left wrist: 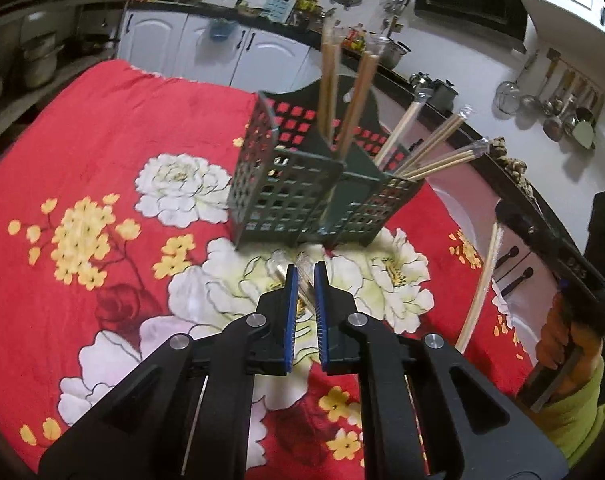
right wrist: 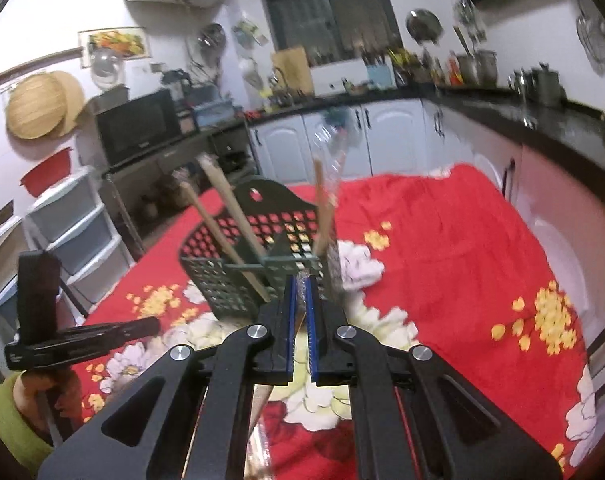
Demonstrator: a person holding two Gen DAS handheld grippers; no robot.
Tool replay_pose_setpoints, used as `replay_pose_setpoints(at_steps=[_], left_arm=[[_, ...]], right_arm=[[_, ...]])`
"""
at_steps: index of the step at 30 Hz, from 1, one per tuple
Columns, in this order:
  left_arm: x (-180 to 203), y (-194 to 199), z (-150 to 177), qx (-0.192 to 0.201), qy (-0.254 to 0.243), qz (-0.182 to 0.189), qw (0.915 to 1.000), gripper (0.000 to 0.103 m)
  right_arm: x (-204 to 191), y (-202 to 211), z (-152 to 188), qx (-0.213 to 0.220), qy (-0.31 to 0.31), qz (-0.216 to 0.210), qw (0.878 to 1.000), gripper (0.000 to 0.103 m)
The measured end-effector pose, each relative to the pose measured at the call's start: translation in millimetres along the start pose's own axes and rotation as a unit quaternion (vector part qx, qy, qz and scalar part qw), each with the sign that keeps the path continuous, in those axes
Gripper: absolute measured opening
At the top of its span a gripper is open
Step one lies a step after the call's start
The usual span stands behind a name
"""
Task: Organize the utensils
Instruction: 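Lift both held chopsticks and carry them above the green caddy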
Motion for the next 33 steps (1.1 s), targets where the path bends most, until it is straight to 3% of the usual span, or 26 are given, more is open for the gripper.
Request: replay_pose_setpoints(at_steps=[10, 33], left_arm=[[21.6, 9.6, -6.3, 0.009, -0.022, 0.009, 0.9997, 0.004], [50.0, 43.5, -30.9, 0.051, -0.058, 0.026, 0.9966, 0.003]], right_arm=[[-26.8, 20.3, -16.0, 0.029, 0.044, -0.005, 0.999, 0.005], [-55.0, 32.2, -33.4, 0.047, 0.078, -0.005, 0.996, 0.004]])
Point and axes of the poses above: each gripper's, at about its wrist camera, not at the fingertips, and y roughly against the way its jaws point, x to its right, z to its underside, the point moved 10 cm from there along -y, roughly the way its jaws point, and after that the axes turned 15 degrees about -z, right-handed, at the moved point
